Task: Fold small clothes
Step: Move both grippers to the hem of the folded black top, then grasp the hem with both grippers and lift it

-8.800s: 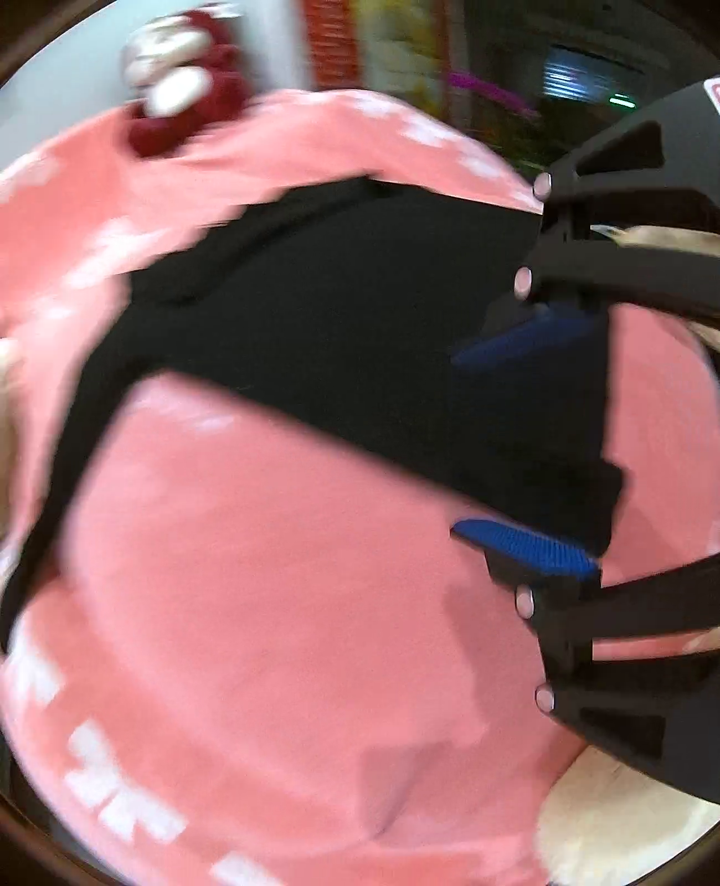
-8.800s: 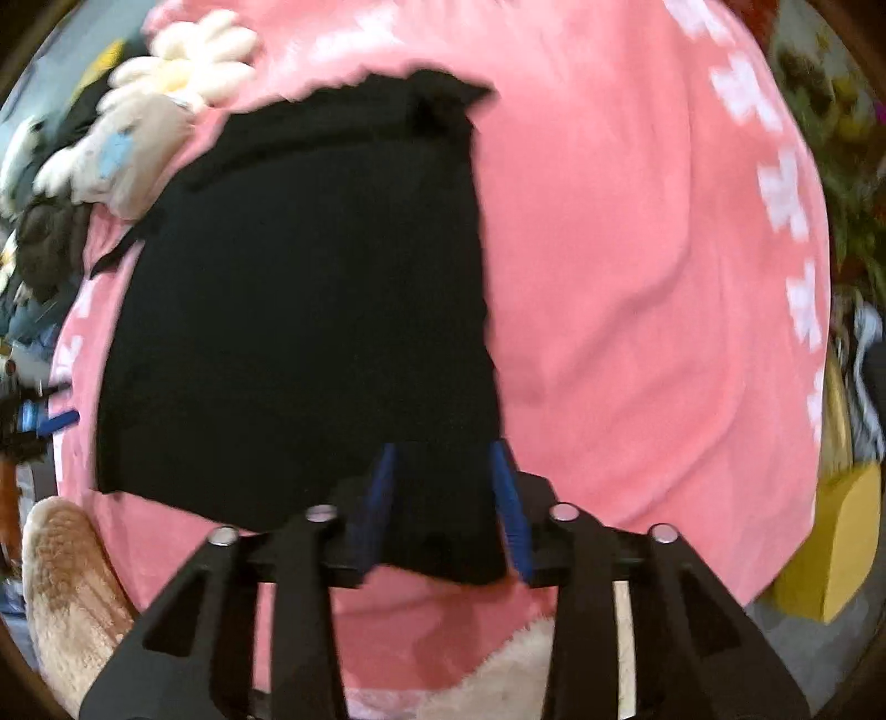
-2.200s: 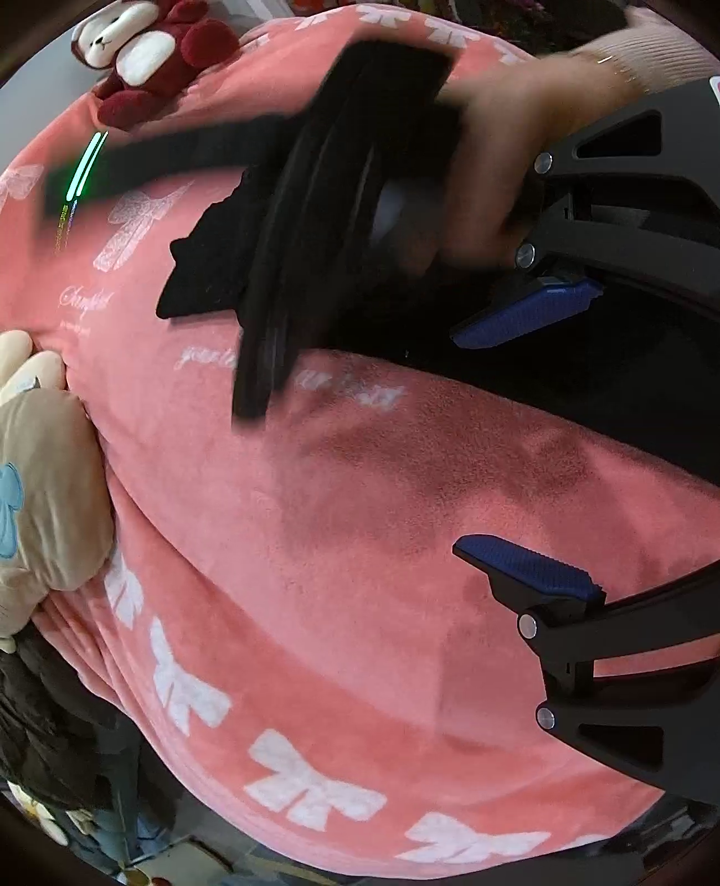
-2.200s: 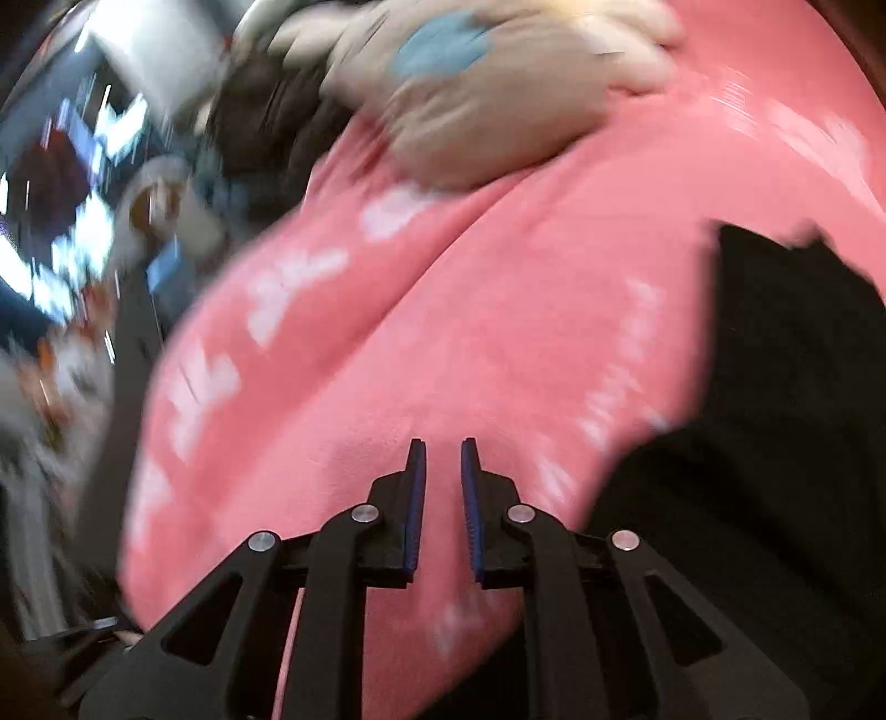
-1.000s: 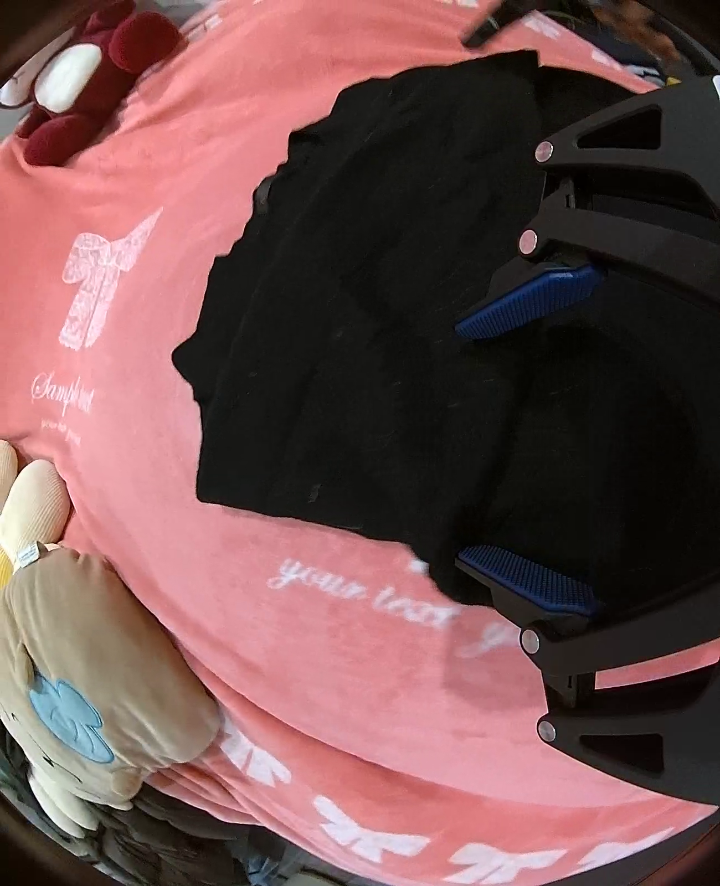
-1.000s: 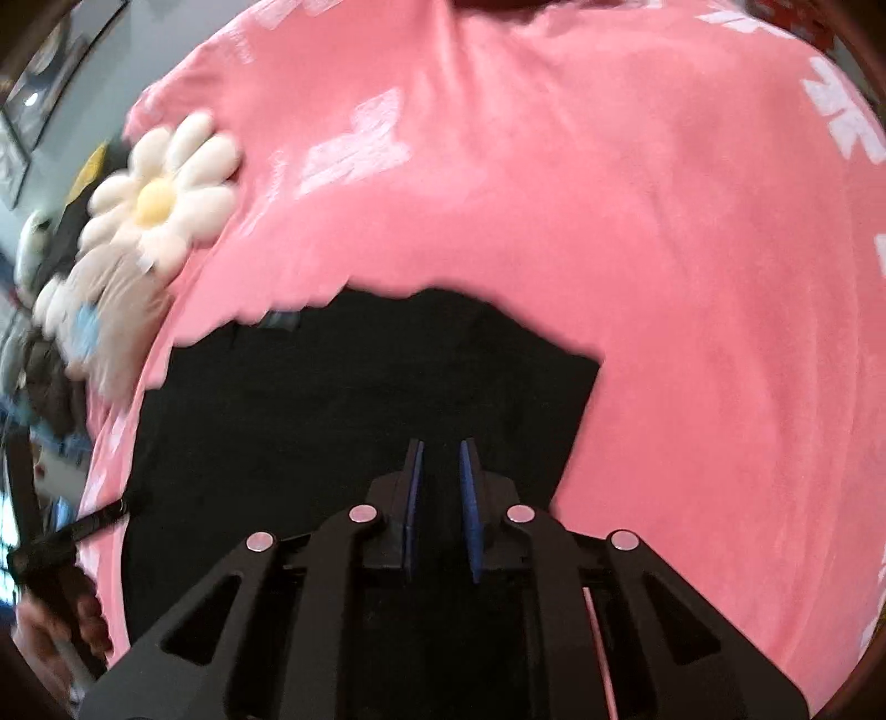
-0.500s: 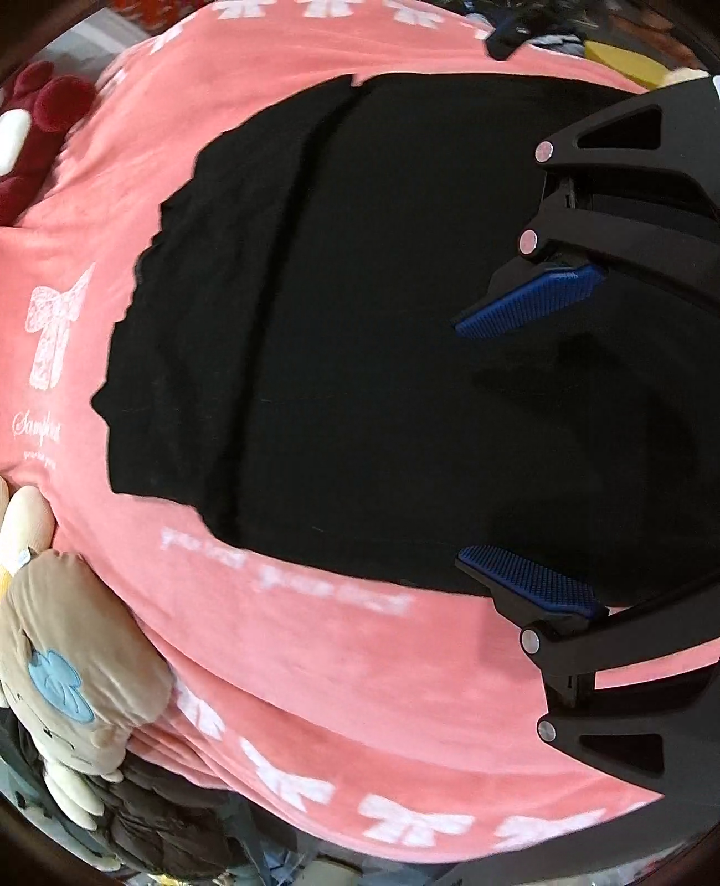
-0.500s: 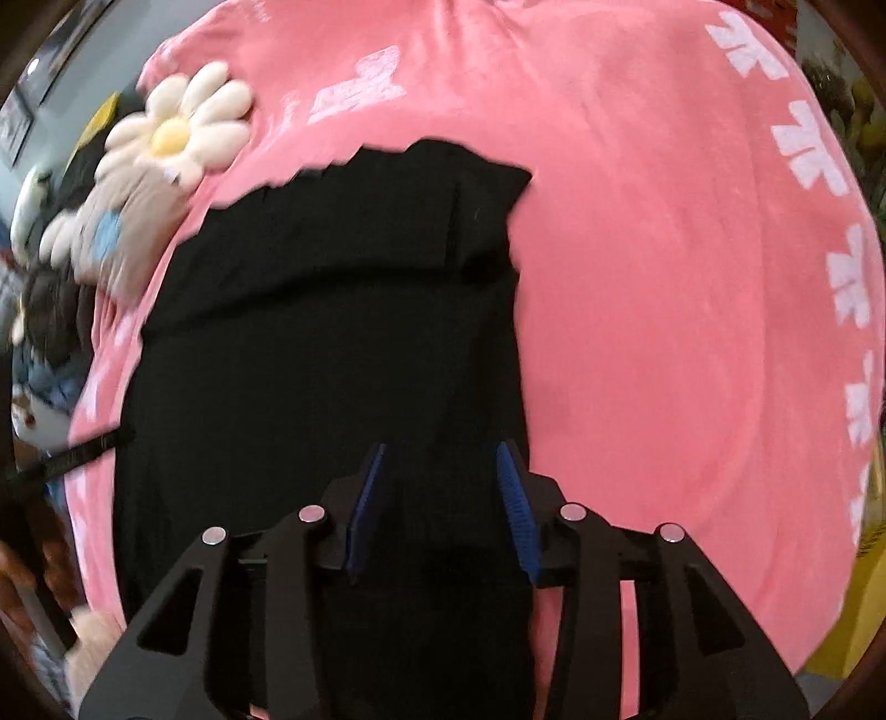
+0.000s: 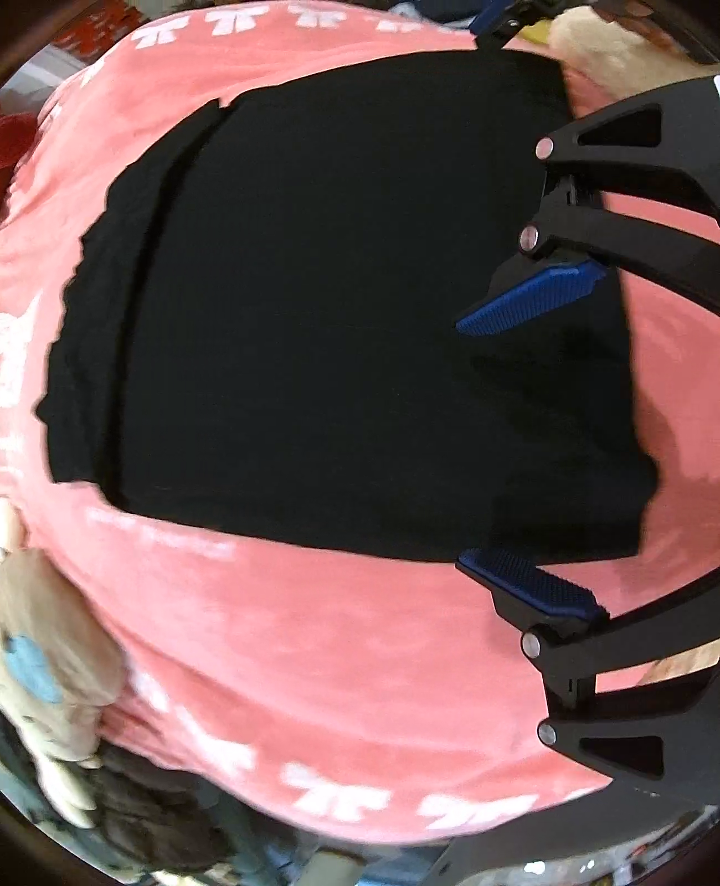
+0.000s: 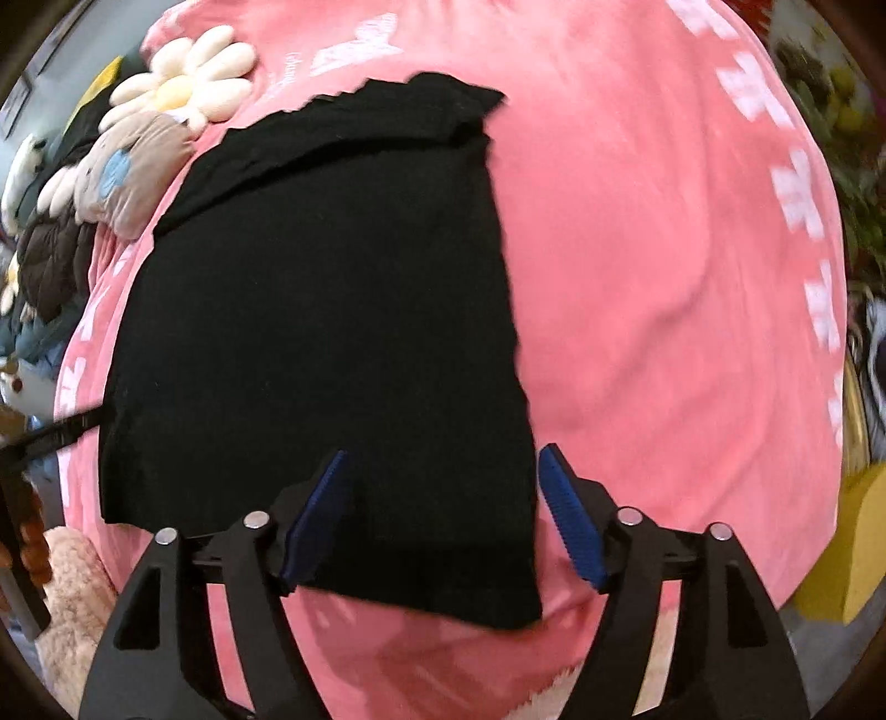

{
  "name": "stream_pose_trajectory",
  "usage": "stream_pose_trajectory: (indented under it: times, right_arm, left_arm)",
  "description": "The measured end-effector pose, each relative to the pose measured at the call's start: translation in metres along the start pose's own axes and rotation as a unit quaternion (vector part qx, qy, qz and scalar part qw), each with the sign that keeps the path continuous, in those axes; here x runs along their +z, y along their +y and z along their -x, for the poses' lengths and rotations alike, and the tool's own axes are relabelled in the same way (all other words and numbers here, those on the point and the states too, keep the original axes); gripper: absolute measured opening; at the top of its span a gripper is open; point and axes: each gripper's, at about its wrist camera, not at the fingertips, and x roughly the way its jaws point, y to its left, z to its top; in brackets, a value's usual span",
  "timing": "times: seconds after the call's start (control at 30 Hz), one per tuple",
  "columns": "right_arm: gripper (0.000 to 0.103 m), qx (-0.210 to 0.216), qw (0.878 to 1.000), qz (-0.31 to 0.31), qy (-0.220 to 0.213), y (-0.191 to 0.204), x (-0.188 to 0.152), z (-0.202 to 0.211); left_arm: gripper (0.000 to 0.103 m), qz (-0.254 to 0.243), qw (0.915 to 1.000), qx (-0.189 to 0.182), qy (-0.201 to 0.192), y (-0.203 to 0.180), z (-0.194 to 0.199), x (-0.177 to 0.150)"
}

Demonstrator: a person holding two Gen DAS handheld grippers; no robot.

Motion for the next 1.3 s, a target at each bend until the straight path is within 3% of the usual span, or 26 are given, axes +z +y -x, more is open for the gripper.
stream_pose_trajectory:
  times: [0.1,0.2,0.27,0.53,0.6,0.7,0.77,0.8,0.87,1.0,1.3]
  right_arm:
    - [0.074,0.014,0.999,-0.039,0.017,-0.016,-0.015,-0.002]
    - [0.074,0.013,0.998,-0.060,0.033,-0.027,-0.026,-0.008]
    - [0.074,0.014,0.997,-0.070,0.037,-0.030,-0.027,-0.010]
    - [0.077,0.018,0.995,-0.080,0.056,-0.025,-0.023,-0.034]
    - [0.071,0.014,0.996,-0.068,0.052,-0.020,-0.024,-0.034]
    - [0.046,0.019,0.997,-0.043,0.053,-0.011,-0.024,-0.032]
    - [0.008,0.031,0.997,-0.038,0.058,-0.008,-0.023,-0.029]
    - [0.005,0.041,0.997,-0.039,0.061,-0.008,-0.023,-0.028]
    - [0.005,0.060,0.996,-0.041,0.058,-0.008,-0.021,-0.021]
    - [0.005,0.089,0.995,-0.034,0.037,-0.011,-0.020,0.008]
    - [0.004,0.108,0.994,-0.005,0.020,-0.019,-0.029,0.058]
  left_arm:
    - [0.081,0.041,0.9980,-0.043,0.024,0.023,-0.009,-0.021]
    - [0.081,0.092,0.9931,-0.053,0.050,0.046,-0.024,-0.041]
    - [0.081,0.109,0.9913,-0.060,0.044,0.053,-0.027,-0.047]
    - [0.086,0.090,0.9939,-0.059,0.020,0.043,-0.029,-0.049]
    - [0.083,0.090,0.9933,-0.071,0.018,0.046,-0.027,-0.048]
    - [0.049,0.096,0.9916,-0.085,0.014,0.057,-0.022,-0.045]
    - [0.009,0.119,0.9857,-0.117,0.024,0.068,-0.020,-0.043]
    - [0.008,0.140,0.9771,-0.156,0.038,0.075,-0.022,-0.043]
    - [0.007,0.167,0.9668,-0.188,0.046,0.082,-0.020,-0.043]
    - [0.007,0.172,0.9626,-0.206,0.038,0.086,-0.002,-0.049]
    - [0.006,0.186,0.9485,-0.256,0.015,0.113,0.054,-0.077]
